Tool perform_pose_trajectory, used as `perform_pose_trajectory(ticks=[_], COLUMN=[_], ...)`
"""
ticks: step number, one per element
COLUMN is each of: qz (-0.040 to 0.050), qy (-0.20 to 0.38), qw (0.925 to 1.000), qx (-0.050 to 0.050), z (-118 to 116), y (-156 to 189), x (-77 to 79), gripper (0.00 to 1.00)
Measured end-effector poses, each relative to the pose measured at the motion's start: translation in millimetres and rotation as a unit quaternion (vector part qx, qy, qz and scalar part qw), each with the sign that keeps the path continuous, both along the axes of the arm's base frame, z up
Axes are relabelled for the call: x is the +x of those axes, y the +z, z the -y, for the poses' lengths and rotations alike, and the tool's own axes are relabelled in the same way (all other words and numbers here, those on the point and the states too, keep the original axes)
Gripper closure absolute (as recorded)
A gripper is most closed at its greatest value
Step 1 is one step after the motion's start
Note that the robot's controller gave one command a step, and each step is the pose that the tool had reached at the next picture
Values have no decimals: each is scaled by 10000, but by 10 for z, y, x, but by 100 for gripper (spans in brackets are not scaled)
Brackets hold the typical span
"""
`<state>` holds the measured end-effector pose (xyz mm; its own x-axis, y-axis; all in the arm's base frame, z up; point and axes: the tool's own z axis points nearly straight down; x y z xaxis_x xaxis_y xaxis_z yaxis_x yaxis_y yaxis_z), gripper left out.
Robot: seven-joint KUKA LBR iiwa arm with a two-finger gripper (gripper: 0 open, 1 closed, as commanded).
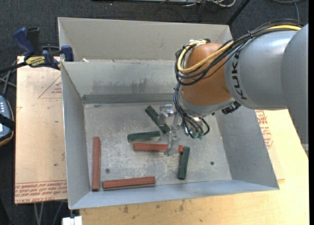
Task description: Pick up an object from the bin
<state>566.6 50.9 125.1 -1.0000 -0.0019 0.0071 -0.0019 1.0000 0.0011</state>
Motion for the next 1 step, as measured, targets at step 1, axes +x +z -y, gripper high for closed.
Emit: perform_pose_trajectory(ticks=[1], qz=[38], qy=[-6], qw=[10000], qx=[2], z=[2], y=[43], x=[20], gripper=[0])
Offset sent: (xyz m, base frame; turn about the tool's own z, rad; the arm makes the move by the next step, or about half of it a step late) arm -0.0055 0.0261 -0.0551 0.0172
